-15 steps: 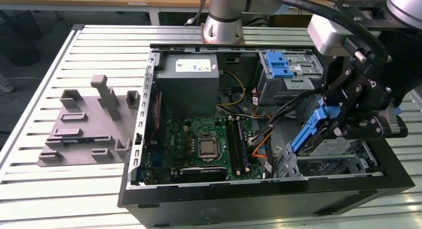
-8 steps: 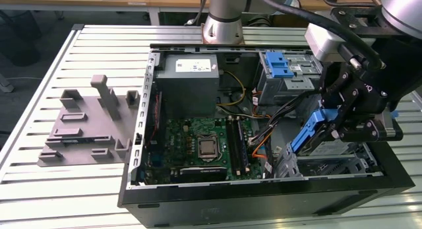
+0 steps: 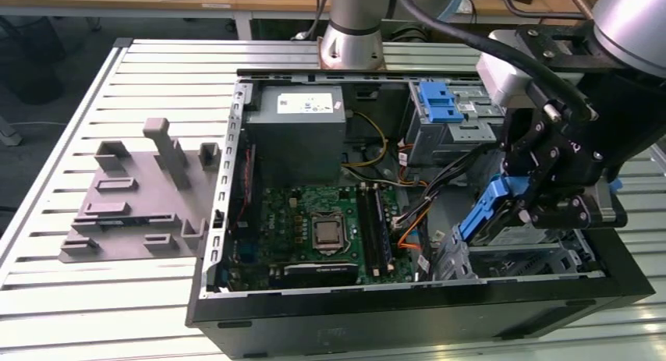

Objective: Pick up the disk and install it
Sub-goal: 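Insert the disk into the insertion slot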

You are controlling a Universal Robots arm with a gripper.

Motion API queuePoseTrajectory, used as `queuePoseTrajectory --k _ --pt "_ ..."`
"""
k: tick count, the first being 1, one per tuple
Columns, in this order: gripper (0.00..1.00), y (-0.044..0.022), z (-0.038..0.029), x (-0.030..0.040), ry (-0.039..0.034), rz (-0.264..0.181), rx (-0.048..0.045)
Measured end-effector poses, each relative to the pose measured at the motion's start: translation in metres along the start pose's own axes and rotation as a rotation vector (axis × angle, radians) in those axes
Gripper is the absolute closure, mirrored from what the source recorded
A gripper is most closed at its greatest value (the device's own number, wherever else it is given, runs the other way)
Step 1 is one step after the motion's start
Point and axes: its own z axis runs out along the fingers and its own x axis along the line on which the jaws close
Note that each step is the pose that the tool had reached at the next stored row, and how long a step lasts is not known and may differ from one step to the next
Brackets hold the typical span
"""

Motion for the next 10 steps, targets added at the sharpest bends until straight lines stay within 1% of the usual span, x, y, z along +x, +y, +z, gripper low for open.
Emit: queuePoseTrajectory --k 10 --pt "0.64 -0.0001 0.0093 0.0003 0.0001 0.0 0.0"
